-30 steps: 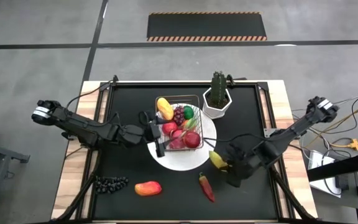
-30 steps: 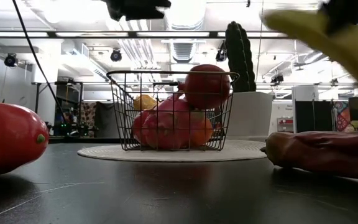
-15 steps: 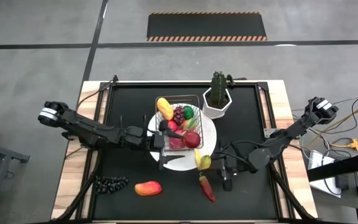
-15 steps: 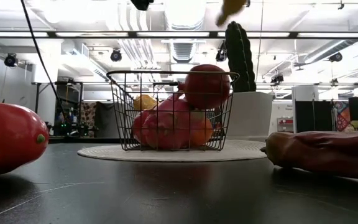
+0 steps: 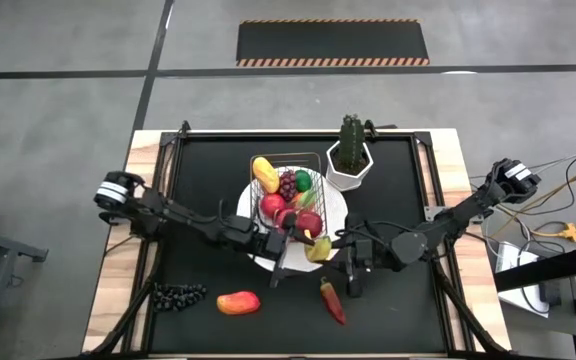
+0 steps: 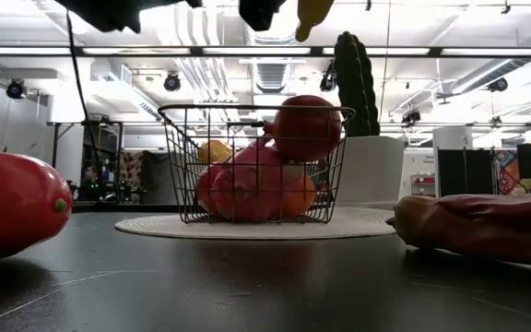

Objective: Build produce basket
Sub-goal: Put the banana into the gold wire basket

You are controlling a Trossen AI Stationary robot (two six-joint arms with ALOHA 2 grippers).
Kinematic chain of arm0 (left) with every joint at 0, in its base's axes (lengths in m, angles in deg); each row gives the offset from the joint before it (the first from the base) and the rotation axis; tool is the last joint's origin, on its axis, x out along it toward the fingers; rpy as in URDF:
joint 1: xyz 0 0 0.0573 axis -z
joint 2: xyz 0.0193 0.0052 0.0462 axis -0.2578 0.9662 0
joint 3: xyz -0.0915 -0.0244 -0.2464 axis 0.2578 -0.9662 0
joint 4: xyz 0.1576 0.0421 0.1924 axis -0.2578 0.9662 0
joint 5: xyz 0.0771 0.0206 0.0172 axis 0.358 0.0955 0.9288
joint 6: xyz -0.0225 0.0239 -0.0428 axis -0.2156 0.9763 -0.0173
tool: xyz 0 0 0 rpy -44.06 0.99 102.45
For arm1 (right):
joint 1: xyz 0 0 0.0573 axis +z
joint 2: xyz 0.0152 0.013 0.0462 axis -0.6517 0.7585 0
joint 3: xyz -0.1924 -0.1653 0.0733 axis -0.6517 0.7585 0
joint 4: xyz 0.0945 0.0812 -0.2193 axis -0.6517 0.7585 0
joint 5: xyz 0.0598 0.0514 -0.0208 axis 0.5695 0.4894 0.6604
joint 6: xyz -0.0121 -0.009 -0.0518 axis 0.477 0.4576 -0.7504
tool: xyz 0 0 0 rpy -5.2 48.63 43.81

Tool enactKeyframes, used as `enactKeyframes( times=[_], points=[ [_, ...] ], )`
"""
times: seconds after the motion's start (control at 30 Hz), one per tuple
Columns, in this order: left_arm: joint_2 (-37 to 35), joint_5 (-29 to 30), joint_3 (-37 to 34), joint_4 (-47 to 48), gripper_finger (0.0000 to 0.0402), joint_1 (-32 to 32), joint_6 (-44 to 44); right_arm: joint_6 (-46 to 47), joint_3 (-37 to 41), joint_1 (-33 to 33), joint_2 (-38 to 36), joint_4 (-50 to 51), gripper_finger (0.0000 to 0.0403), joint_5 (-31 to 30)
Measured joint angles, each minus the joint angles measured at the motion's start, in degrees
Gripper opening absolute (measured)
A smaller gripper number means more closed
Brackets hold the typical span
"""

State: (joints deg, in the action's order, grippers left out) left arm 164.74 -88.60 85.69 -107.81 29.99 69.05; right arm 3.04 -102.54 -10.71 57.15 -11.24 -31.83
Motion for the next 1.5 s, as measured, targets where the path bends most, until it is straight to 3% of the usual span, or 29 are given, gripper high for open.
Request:
enactKeyframes(
  times=[0.2, 0.4, 0.73, 0.9, 1.0, 1.1, 1.27, 1.37, 1.5],
  points=[
    [2.3, 0.0, 1.7, -0.8, 0.0282, 0.0, 0.0, -0.6, 0.0, 0.0, 0.0, 0.0, 0.0108, 0.1],
    [2.3, 0.1, 1.7, -0.4, 0.0234, 0.0, 0.0, -0.5, 0.0, 0.0, 0.0, 0.3, 0.0113, 0.3],
    [2.3, 0.5, 1.4, 0.9, 0.0134, 0.0, 0.0, -2.0, 0.0, 0.0, -0.5, 0.6, 0.0227, 0.1],
    [0.4, 2.6, 1.8, 7.6, 0.0115, 0.0, 0.0, -0.8, -0.1, 0.1, -3.8, 4.6, 0.0281, 0.1],
    [-2.8, 6.4, 1.8, 15.7, 0.0114, 0.0, 0.0, 2.0, -0.1, 0.1, -6.9, 10.2, 0.0305, -0.1],
    [-7.5, 13.2, 2.9, 30.3, 0.0112, 0.2, -2.7, 6.1, -0.1, 0.1, -10.7, 16.7, 0.0323, -0.4],
    [-13.2, 28.1, 7.2, 58.5, 0.0111, -0.8, -17.0, 13.5, -0.1, 0.1, -16.6, 27.9, 0.0333, -0.3],
    [-14.4, 28.0, 11.0, 73.3, 0.0111, -2.8, -31.2, 15.9, -0.1, 0.3, -18.8, 32.5, 0.0331, -0.3],
    [-13.6, 22.2, 15.6, 87.0, 0.0111, -4.8, -41.7, 16.6, -0.1, 0.5, -20.2, 35.6, 0.0328, -0.3]
  ],
)
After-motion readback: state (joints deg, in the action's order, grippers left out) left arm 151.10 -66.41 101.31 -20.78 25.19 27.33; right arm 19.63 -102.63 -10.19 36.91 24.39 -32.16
